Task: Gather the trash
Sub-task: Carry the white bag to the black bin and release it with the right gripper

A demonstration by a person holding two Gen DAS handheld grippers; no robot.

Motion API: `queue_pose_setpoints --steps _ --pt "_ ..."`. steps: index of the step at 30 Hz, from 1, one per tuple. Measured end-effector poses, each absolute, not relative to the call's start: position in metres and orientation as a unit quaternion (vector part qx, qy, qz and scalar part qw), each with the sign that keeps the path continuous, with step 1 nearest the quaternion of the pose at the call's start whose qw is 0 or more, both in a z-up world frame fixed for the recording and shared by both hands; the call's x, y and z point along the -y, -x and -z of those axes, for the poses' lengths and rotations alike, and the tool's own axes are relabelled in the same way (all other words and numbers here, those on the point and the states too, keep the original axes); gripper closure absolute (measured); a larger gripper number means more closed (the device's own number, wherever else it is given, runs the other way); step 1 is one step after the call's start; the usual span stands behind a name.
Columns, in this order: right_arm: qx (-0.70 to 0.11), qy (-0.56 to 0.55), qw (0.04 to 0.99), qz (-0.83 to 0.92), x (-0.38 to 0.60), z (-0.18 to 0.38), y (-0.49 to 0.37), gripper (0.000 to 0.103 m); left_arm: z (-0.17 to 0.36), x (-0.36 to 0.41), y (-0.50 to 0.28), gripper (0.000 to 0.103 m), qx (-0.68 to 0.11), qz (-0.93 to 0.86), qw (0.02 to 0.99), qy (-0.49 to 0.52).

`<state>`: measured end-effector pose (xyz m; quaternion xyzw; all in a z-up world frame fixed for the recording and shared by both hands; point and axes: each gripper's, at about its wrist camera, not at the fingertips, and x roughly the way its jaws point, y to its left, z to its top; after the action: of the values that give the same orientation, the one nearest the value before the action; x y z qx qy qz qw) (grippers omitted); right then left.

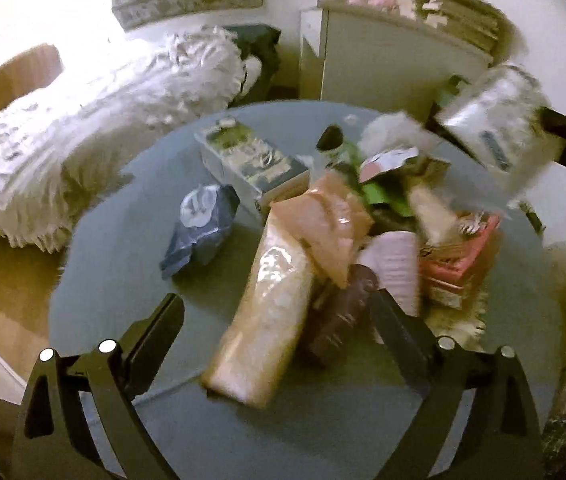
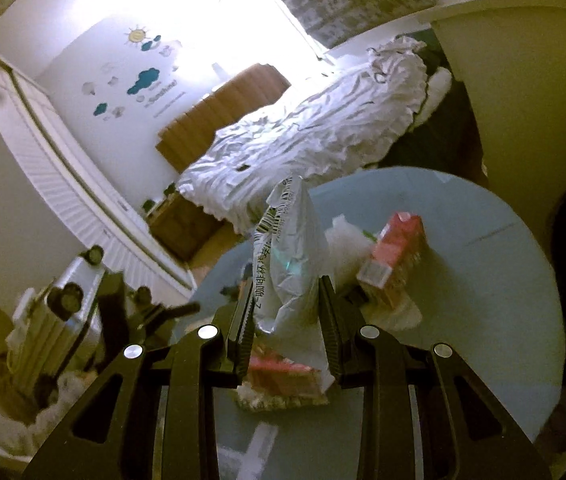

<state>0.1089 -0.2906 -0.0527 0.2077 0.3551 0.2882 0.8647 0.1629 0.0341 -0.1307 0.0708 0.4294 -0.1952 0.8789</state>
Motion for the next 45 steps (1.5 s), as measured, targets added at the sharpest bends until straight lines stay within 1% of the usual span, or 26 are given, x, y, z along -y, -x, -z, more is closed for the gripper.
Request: queue_pose_setpoints --steps 1,2,4,6,8,13,16,19,23,26,30,34,41,45 --pt "-0.356 -0.204 0.866 -0.287 0.293 0.054 -0.105 0.072 0.134 -0.037 -0.17 0.029 -0.438 0.198 0.875 -0.055" --pt "-0.356 -0.202 0.867 -0.285 0.294 0.055 -0.102 0.072 0.139 -0.041 -0.177 0.052 -0.454 0.204 0.867 -0.03" --pt "-0.357 -0.199 0.868 -0.283 0.296 0.058 -0.099 0.072 0.142 -0.048 -0.18 0.055 -0.458 0.202 0.866 -0.003" --pt "-0.356 -0.201 0.868 -0.282 0.299 0.062 -0.096 0.072 0.14 -0.05 -0.175 0.062 -0.454 0.2 0.868 0.003" --pt "-0.355 -0.207 0.867 -0.283 0.301 0.064 -0.098 0.072 0.133 -0.05 -0.165 0.066 -0.445 0.199 0.873 0.004" --pt "-0.329 -0.255 0.86 -0.296 0.326 0.064 -0.1 0.072 0.094 -0.05 -0.134 0.068 -0.402 0.199 0.892 0.05" --pt "-0.294 -0.301 0.858 -0.294 0.359 0.058 -0.102 0.072 0.066 -0.043 -0.123 0.069 -0.374 0.217 0.898 0.083" --pt "-0.256 -0.338 0.865 -0.268 0.398 0.052 -0.103 0.072 0.034 -0.008 -0.122 0.069 -0.346 0.257 0.898 0.086" --pt "-0.225 -0.365 0.88 -0.203 0.451 0.058 -0.106 0.072 0.021 0.057 -0.137 0.069 -0.339 0.321 0.878 0.101" --pt "-0.225 -0.38 0.886 -0.143 0.487 0.076 -0.112 0.072 0.029 0.117 -0.161 0.069 -0.352 0.353 0.861 0.099" --pt "-0.246 -0.391 0.885 -0.064 0.526 0.112 -0.12 0.072 0.049 0.192 -0.189 0.068 -0.381 0.385 0.834 0.107" --pt "-0.271 -0.407 0.872 -0.022 0.551 0.147 -0.126 0.072 0.075 0.26 -0.222 0.068 -0.416 0.397 0.811 0.11" --pt "-0.317 -0.416 0.852 0.018 0.576 0.181 -0.132 0.072 0.12 0.333 -0.249 0.068 -0.47 0.4 0.781 0.097" --pt "-0.328 -0.414 0.849 0.021 0.579 0.188 -0.133 0.072 0.132 0.354 -0.252 0.068 -0.481 0.396 0.778 0.078"
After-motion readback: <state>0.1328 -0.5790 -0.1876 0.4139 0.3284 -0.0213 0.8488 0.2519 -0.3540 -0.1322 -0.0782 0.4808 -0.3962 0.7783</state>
